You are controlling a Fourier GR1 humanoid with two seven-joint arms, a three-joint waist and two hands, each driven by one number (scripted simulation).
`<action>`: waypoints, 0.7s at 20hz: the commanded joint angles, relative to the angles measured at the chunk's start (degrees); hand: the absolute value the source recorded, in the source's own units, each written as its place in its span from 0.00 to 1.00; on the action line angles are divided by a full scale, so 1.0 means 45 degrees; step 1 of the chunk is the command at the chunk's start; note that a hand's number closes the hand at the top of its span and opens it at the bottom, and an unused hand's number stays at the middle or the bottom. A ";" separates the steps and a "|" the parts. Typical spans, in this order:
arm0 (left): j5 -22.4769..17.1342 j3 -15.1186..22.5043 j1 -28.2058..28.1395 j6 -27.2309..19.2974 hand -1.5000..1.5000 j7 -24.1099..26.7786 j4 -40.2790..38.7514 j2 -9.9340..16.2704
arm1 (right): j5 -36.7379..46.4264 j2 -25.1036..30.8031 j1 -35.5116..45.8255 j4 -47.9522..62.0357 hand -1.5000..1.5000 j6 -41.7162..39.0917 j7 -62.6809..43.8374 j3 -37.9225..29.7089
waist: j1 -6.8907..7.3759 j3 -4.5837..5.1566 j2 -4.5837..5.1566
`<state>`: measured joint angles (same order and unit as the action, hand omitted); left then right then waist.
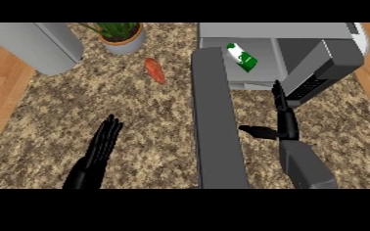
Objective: Pick up the milk, place it into the microwave and close the microwave
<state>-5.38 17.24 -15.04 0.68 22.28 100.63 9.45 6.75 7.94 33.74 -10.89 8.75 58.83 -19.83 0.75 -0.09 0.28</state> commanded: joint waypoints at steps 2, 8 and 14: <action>-0.0209 0.0624 0.0022 0.0144 0.00 -0.0938 0.0806 -0.0301 | -0.0580 -0.0188 -0.1388 -0.0358 0.00 -0.2518 0.1644 -0.0211 | -0.0112 -0.0004 -0.0040; 0.0435 0.0841 0.0416 0.0977 1.00 -0.0387 -0.0772 0.0255 | -0.1126 0.0152 -0.2491 -0.1930 0.00 -0.4578 0.1364 -0.0042 | -0.0350 0.0030 -0.0120; 0.1174 0.0820 0.1309 0.1263 1.00 -0.1275 -0.1502 0.0846 | -0.1339 -0.0294 -0.4644 -0.4513 0.00 -0.5108 0.1264 0.0684 | -0.0578 0.0051 -0.0179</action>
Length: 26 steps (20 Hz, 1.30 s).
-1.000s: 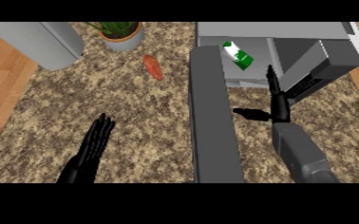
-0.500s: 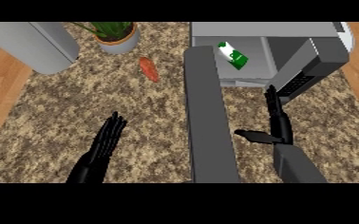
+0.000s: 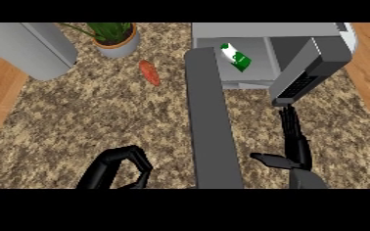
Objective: Pick up the milk, place it into the microwave and close the microwave
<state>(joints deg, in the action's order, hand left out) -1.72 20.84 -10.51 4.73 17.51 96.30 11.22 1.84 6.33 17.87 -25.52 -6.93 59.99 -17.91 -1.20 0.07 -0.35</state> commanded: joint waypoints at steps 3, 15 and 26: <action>0.1750 0.0987 0.0504 -0.0028 1.00 0.0169 -0.1101 0.0156 | -0.0537 0.0364 -0.1762 -0.2951 0.00 -0.1763 -0.0067 0.0508 | -0.0147 0.0022 -0.0053; 0.3631 0.3066 0.3248 -0.0208 1.00 -0.0389 -0.4956 -0.2429 | -0.2406 0.0776 -0.6658 -1.0862 0.00 -0.2586 -0.3283 0.1240 | -0.0110 0.0017 0.0045; -0.0473 0.7419 0.7079 -0.4283 1.00 -0.0133 -0.8462 -0.2486 | -0.4206 0.1328 -0.8424 -1.4986 0.00 -0.3971 -0.4968 0.1487 | -0.0623 0.0035 0.0176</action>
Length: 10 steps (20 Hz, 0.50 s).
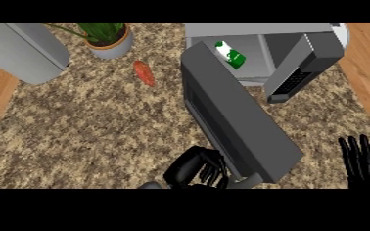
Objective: Pick up the milk, place it into the microwave and close the microwave
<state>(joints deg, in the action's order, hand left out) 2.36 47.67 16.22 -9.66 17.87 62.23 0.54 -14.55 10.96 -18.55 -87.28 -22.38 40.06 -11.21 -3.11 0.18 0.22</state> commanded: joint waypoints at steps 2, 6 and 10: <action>-0.1870 0.1527 0.2228 -0.1443 1.00 -0.0825 -0.0788 -0.0115 | -0.0514 0.0417 -0.0792 -0.1661 0.00 -0.0935 -0.0474 0.0269 | -0.0581 0.0019 0.0076; -0.2772 0.2284 0.3028 -0.2582 1.00 -0.0578 -0.1114 -0.0114 | -0.0473 0.0529 -0.0367 -0.2290 0.00 -0.0582 -0.1437 0.0513 | -0.0828 0.0032 0.0172; -0.3699 0.1891 0.4185 -0.3062 1.00 -0.1184 -0.1273 -0.0114 | -0.0532 0.0638 -0.0263 -0.2701 0.00 -0.0765 -0.1622 0.0716 | -0.1465 0.0046 0.0312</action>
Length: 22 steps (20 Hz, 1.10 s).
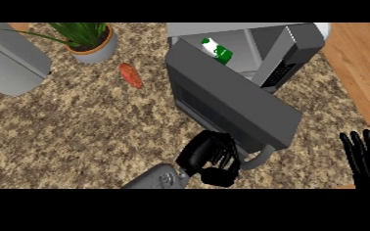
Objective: Pick up the milk, place it into the microwave and close the microwave
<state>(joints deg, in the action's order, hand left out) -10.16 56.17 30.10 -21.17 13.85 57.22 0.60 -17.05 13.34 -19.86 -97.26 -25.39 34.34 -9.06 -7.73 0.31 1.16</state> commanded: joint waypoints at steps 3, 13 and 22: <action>-0.1468 -0.0364 0.1432 -0.1433 1.00 0.0052 -0.0123 -0.0127 | -0.0455 0.0407 0.0224 -0.0769 0.00 -0.0284 -0.0478 -0.0077 | -0.0735 0.0034 0.0163; -0.3457 -0.1586 0.2675 -0.2842 0.00 0.2117 -0.0152 -0.0131 | -0.1287 0.0610 0.0707 -0.1327 0.00 -0.0550 -0.0846 -0.0131 | -0.1784 0.0039 0.0468; -0.4659 -0.1941 0.4002 -0.3315 0.00 0.2635 -0.1109 -0.0132 | -0.2237 0.1221 0.1267 -0.1552 0.00 -0.1109 -0.1367 -0.0242 | -0.2496 0.0000 0.0686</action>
<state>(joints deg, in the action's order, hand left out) -29.18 48.52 45.04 -34.88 24.60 53.76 0.05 -25.17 18.15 -14.92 -103.85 -29.32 28.93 -10.13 -17.73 0.41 4.11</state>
